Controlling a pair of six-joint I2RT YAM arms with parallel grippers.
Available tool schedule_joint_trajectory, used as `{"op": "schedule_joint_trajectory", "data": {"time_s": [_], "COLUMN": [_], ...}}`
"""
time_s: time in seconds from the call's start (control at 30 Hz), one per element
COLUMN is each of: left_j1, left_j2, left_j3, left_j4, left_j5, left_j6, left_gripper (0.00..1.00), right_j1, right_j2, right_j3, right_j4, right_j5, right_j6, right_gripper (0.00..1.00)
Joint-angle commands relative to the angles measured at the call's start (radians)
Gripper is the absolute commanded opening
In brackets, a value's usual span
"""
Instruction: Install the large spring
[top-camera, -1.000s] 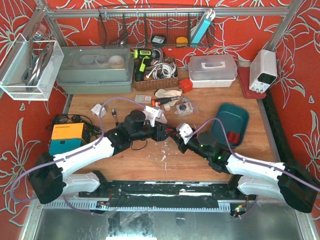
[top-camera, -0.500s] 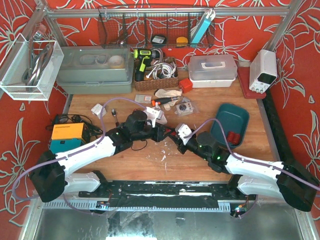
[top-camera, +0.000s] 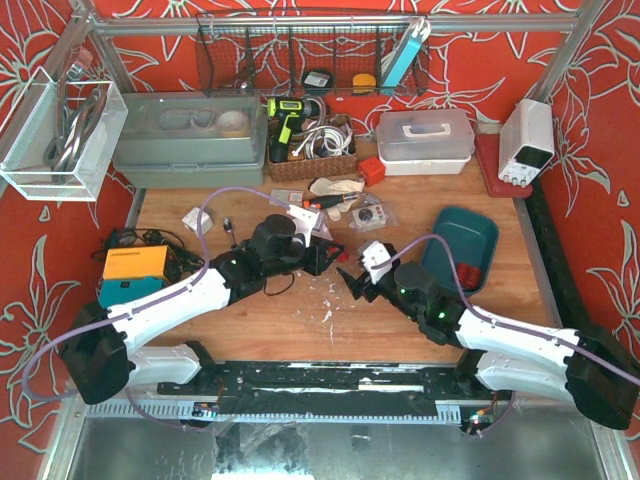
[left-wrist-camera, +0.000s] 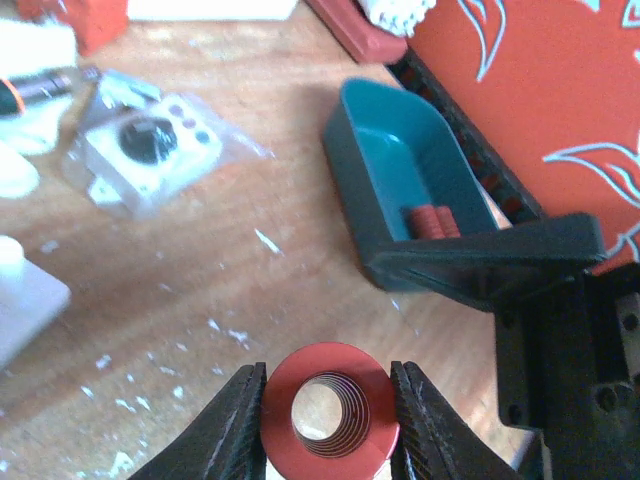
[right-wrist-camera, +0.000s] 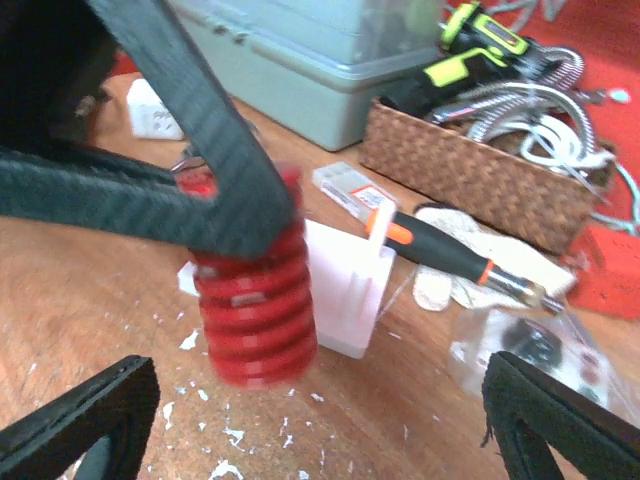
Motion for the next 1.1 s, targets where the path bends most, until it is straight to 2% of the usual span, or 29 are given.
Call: {"op": "schedule_joint_trajectory", "data": {"time_s": [0.0, 0.07, 0.23, 0.37, 0.5, 0.67, 1.07], "left_j1": [0.017, 0.025, 0.055, 0.097, 0.162, 0.224, 0.233], "left_j2": [0.008, 0.012, 0.039, 0.111, 0.200, 0.301, 0.456], "left_j3": [0.068, 0.074, 0.073, 0.084, 0.108, 0.150, 0.266], "left_j4": [0.011, 0.021, 0.090, 0.143, 0.170, 0.219, 0.214], "left_j5": [-0.144, -0.234, -0.429, -0.511, -0.510, -0.466, -0.413], "left_j6": [0.068, 0.088, 0.153, 0.207, 0.214, 0.212, 0.248], "left_gripper": [0.00, 0.00, 0.00, 0.00, 0.00, 0.00, 0.00], "right_j1": [-0.001, -0.001, -0.004, -0.014, -0.024, -0.029, -0.037], "right_j2": [-0.061, -0.094, -0.141, -0.158, -0.160, -0.131, -0.128], "right_j3": [0.001, -0.017, -0.025, -0.016, 0.043, 0.045, 0.052], "right_j4": [-0.060, -0.063, -0.109, -0.160, -0.293, -0.305, -0.314], "right_j5": [0.190, 0.254, 0.349, 0.408, 0.399, 0.442, 0.438], "right_j6": [0.039, 0.053, 0.095, 0.174, 0.236, 0.245, 0.242], "right_gripper": [0.93, 0.99, 0.99, 0.99, 0.99, 0.99, 0.99]}}
